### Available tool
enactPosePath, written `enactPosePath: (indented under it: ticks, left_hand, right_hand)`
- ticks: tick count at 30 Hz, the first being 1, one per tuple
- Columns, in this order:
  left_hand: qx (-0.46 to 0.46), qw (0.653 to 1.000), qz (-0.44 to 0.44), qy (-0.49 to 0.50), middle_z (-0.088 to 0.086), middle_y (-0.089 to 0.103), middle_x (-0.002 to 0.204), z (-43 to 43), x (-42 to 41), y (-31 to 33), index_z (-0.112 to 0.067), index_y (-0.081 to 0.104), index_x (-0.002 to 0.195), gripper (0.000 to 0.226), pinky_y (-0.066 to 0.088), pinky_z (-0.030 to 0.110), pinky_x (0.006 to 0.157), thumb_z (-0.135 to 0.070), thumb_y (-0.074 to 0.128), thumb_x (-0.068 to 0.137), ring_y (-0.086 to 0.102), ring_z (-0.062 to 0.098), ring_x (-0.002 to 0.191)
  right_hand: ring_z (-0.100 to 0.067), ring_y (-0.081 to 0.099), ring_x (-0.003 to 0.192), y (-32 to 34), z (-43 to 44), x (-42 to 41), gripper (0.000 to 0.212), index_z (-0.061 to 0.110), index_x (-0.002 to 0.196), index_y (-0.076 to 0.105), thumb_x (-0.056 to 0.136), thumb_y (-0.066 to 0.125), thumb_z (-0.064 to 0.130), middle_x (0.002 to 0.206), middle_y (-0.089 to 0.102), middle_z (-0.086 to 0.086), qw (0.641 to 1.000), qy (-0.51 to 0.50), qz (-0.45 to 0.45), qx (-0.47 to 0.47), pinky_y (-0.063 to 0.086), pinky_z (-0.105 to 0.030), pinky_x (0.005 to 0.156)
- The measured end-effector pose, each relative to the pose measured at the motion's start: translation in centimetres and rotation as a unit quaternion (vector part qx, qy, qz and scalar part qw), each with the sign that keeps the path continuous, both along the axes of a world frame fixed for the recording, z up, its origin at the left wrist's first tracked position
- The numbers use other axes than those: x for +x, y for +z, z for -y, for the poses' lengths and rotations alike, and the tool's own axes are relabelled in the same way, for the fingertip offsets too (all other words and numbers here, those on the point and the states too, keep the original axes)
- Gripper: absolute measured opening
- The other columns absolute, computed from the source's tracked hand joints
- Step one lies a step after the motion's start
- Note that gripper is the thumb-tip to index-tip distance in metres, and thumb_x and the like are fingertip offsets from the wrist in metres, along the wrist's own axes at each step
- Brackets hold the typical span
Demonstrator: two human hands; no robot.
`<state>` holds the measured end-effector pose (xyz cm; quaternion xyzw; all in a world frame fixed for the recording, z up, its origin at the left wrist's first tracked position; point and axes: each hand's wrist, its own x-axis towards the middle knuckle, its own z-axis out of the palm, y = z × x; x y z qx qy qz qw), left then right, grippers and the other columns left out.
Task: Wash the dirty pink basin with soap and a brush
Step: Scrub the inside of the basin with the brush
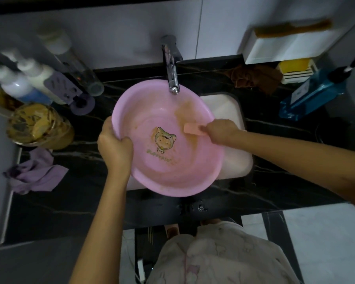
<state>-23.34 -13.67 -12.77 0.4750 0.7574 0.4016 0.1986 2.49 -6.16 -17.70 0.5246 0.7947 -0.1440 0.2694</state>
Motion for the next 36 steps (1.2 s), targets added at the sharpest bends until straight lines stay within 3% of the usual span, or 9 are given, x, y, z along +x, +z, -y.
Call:
enactPosePath:
  ticks: [3, 5, 8, 12, 16, 21, 27, 32, 36]
  left_hand:
    - [0.001, 1.000, 0.006, 0.007, -0.005, 0.056, 0.100, 0.1, 0.1, -0.1, -0.014, 0.057, 0.119, 0.049, 0.037, 0.006, 0.064, 0.010, 0.051, 0.077, 0.055, 0.009, 0.091]
    - [0.001, 1.000, 0.011, 0.012, -0.005, 0.056, 0.100, 0.2, 0.1, -0.2, -0.014, 0.057, 0.119, 0.048, 0.037, 0.006, 0.064, 0.009, 0.051, 0.078, 0.055, 0.009, 0.091]
    - [0.009, 1.000, 0.014, 0.005, -0.005, 0.056, 0.100, 0.3, 0.3, -0.1, -0.014, 0.056, 0.120, 0.047, 0.039, 0.007, 0.066, 0.009, 0.052, 0.078, 0.056, 0.010, 0.092]
    - [0.003, 1.000, 0.009, 0.007, -0.006, 0.055, 0.098, 0.3, 0.3, 0.0, -0.013, 0.057, 0.119, 0.049, 0.036, 0.004, 0.063, 0.010, 0.050, 0.076, 0.053, 0.007, 0.089]
    - [0.004, 1.000, 0.006, 0.011, -0.006, 0.055, 0.098, 0.5, -0.5, -0.2, -0.012, 0.057, 0.119, 0.049, 0.035, 0.002, 0.062, 0.010, 0.051, 0.075, 0.053, 0.008, 0.089]
    - [0.003, 1.000, 0.005, 0.001, -0.007, 0.055, 0.101, 0.3, -0.3, 0.2, -0.013, 0.057, 0.120, 0.049, 0.036, 0.000, 0.062, 0.010, 0.051, 0.077, 0.052, 0.005, 0.092]
    - [-0.003, 1.000, 0.003, 0.011, -0.007, 0.053, 0.103, 0.4, -0.2, -0.1, -0.013, 0.056, 0.122, 0.048, 0.035, 0.004, 0.065, 0.009, 0.052, 0.079, 0.051, 0.006, 0.094]
    - [-0.019, 0.999, 0.020, 0.030, 0.000, 0.059, 0.109, 0.3, -0.3, -0.4, -0.013, 0.056, 0.122, 0.047, 0.043, 0.018, 0.076, 0.008, 0.053, 0.080, 0.052, 0.008, 0.097]
    - [-0.017, 0.999, 0.027, 0.034, -0.002, 0.058, 0.105, 0.2, -0.3, -0.5, -0.013, 0.057, 0.121, 0.048, 0.045, 0.022, 0.076, 0.009, 0.052, 0.079, 0.053, 0.010, 0.096]
  right_hand:
    - [-0.023, 0.058, 0.092, 0.0, 3.9, 0.1, 0.033, 0.017, 0.128, 0.051, 0.096, 0.044, 0.021, 0.112, 0.058, -0.007, 0.997, -0.001, -0.007, -0.077, 0.053, -0.033, 0.079]
    - [-0.017, 0.057, 0.072, 0.9, 6.3, -0.3, 0.030, 0.013, 0.122, 0.058, 0.099, 0.041, 0.021, 0.095, 0.063, -0.006, 0.984, -0.040, -0.053, -0.164, 0.053, -0.029, 0.069]
    - [-0.009, 0.041, 0.038, 3.5, 8.2, -2.3, 0.040, 0.025, 0.134, 0.050, 0.097, 0.038, 0.016, 0.060, 0.051, -0.003, 0.904, -0.182, -0.201, -0.330, 0.037, -0.018, 0.039]
    - [-0.007, 0.033, 0.034, 6.1, 10.5, -2.7, 0.037, 0.040, 0.134, 0.045, 0.099, 0.043, 0.027, 0.054, 0.038, -0.002, 0.848, -0.213, -0.315, -0.370, 0.031, -0.017, 0.034]
    - [-0.017, 0.060, 0.064, 5.5, 11.2, 2.3, 0.033, 0.038, 0.130, 0.052, 0.099, 0.043, 0.034, 0.086, 0.064, -0.007, 0.957, -0.105, -0.163, -0.213, 0.046, -0.024, 0.059]
    - [-0.017, 0.050, 0.066, 2.5, 7.3, 4.0, 0.039, 0.025, 0.134, 0.050, 0.102, 0.029, 0.034, 0.078, 0.049, 0.001, 0.988, -0.129, -0.074, -0.030, 0.039, -0.027, 0.052]
    - [-0.022, 0.064, 0.083, 3.9, 11.3, 0.4, 0.031, 0.019, 0.118, 0.063, 0.098, 0.045, 0.032, 0.098, 0.068, -0.006, 0.959, -0.081, -0.168, -0.213, 0.053, -0.032, 0.080]
    - [-0.022, 0.055, 0.085, 2.9, 6.6, 2.9, 0.035, 0.026, 0.131, 0.049, 0.100, 0.036, 0.032, 0.100, 0.057, -0.004, 0.995, -0.085, -0.030, -0.046, 0.050, -0.033, 0.072]
    - [-0.024, 0.063, 0.079, 4.4, 12.0, 1.6, 0.029, 0.019, 0.113, 0.058, 0.100, 0.037, 0.034, 0.088, 0.063, -0.007, 0.982, -0.035, -0.134, -0.126, 0.055, -0.037, 0.071]
